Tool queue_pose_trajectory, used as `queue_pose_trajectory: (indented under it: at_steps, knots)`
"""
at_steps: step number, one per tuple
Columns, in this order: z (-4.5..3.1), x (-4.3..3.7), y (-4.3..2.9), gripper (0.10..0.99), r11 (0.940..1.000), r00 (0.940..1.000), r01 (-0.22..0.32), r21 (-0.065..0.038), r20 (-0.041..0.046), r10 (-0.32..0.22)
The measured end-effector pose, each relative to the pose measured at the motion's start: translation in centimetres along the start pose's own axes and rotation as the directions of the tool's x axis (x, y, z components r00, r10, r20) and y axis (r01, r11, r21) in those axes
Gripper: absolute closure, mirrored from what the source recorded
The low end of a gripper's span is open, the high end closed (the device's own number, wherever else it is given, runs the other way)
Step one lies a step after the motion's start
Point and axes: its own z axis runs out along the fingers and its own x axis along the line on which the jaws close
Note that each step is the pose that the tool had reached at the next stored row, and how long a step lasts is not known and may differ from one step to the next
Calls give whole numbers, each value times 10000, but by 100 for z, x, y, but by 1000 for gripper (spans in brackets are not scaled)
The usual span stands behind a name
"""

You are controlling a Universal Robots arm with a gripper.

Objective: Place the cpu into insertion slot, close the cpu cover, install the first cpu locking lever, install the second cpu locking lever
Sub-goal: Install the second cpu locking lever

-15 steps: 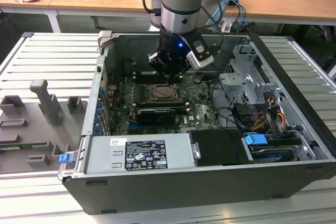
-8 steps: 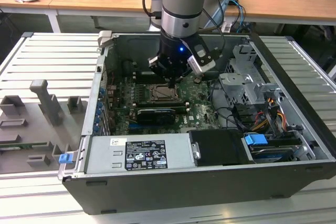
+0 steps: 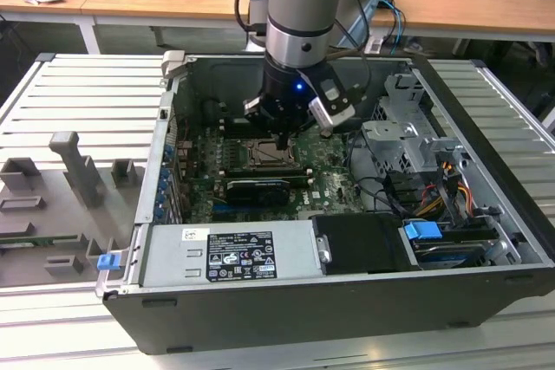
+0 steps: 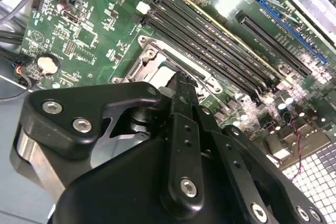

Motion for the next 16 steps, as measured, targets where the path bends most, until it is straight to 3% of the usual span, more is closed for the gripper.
queue_pose_trajectory:
  at_steps: [10,16]
  knots:
    - [26,105,4,980,10000,10000,0,-6,2,0]
    - [55,129,-1,980,10000,10000,1,-17,2,-1]
